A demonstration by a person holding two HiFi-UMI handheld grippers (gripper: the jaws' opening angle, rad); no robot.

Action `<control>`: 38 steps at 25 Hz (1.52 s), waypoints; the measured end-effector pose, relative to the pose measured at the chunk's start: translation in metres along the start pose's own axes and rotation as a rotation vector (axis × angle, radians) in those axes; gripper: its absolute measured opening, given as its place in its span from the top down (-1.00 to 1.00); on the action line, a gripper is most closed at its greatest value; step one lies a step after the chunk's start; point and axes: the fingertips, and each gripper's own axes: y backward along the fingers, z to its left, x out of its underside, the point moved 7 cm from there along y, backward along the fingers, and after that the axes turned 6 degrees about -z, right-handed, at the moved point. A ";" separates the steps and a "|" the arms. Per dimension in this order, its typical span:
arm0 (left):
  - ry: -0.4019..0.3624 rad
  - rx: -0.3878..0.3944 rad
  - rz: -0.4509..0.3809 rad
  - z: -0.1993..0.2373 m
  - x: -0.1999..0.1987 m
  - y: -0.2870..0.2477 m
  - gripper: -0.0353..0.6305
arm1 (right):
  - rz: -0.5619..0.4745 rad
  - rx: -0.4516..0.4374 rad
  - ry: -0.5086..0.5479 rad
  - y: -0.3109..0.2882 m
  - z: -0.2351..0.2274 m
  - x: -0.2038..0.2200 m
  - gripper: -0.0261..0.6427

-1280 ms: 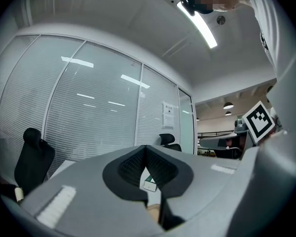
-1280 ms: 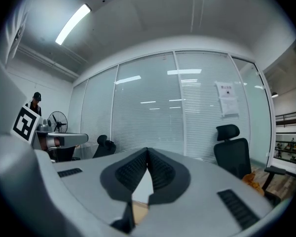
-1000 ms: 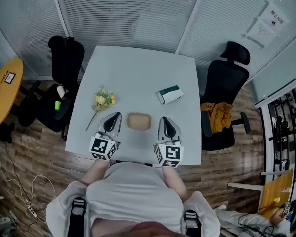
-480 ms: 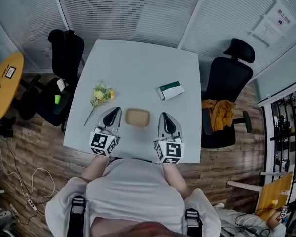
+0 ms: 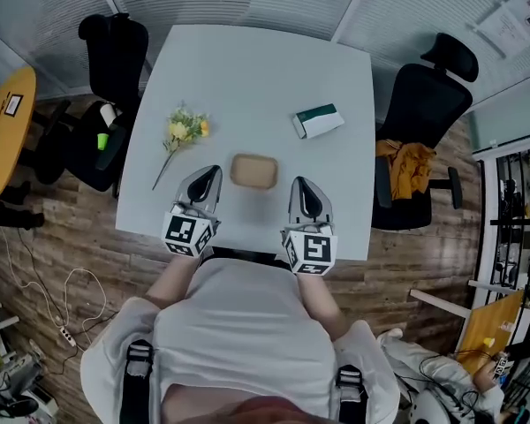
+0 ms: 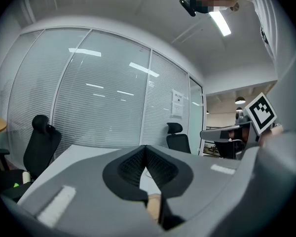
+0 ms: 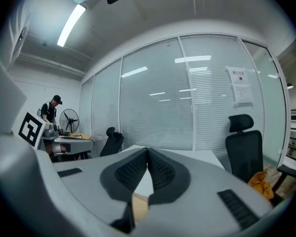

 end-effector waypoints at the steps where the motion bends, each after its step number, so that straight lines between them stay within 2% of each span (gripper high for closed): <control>1: 0.003 0.003 0.011 -0.001 0.004 0.001 0.89 | 0.007 0.000 0.000 0.001 0.001 0.002 0.89; 10: -0.001 0.045 0.087 -0.009 0.036 0.005 0.89 | 0.041 0.005 -0.002 0.002 0.005 0.017 0.89; 19: -0.024 0.032 0.142 -0.009 0.048 0.010 0.89 | 0.044 0.007 -0.002 0.010 0.007 0.020 0.89; 21: -0.020 0.039 0.154 -0.010 0.050 0.011 0.80 | 0.042 0.007 -0.002 0.012 0.008 0.019 0.89; 23: -0.006 0.039 0.172 -0.008 0.053 0.010 0.47 | 0.040 0.007 -0.002 0.014 0.009 0.019 0.89; 24: 0.002 0.035 0.179 -0.007 0.054 0.010 0.40 | 0.040 0.008 -0.002 0.014 0.009 0.019 0.89; 38: -0.013 0.038 0.259 0.003 0.083 -0.009 0.40 | 0.052 0.024 -0.008 0.016 0.003 0.024 0.89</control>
